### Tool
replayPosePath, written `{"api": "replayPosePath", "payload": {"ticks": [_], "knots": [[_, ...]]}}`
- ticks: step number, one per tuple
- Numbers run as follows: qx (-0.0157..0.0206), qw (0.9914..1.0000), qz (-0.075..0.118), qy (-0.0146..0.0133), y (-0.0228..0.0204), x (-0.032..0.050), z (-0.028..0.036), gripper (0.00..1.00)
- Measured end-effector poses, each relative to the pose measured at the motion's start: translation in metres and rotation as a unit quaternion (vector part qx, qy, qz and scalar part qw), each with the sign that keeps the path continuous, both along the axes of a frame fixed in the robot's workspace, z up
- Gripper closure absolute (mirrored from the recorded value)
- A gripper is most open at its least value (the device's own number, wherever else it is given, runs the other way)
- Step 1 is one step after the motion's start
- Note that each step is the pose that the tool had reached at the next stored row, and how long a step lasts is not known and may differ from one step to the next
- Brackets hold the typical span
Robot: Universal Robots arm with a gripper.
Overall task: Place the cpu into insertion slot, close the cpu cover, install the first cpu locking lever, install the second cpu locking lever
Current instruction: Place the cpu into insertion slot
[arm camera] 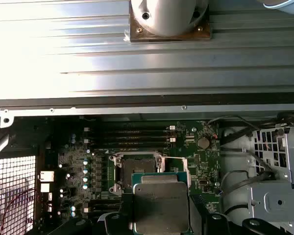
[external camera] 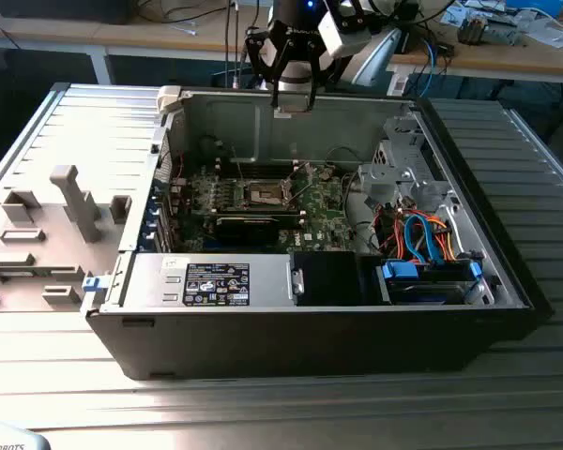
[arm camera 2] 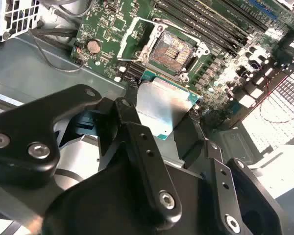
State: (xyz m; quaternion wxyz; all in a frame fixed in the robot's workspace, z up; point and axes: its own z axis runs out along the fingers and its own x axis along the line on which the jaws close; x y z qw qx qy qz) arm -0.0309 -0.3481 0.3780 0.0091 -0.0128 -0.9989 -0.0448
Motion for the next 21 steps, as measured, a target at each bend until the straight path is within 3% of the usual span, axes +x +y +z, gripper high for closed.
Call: {"api": "replayPosePath", "payload": {"ticks": [21], "knots": [[0.0, 1.0, 0.0, 0.0, 0.0, -0.0054, -0.0029, 0.46]]}}
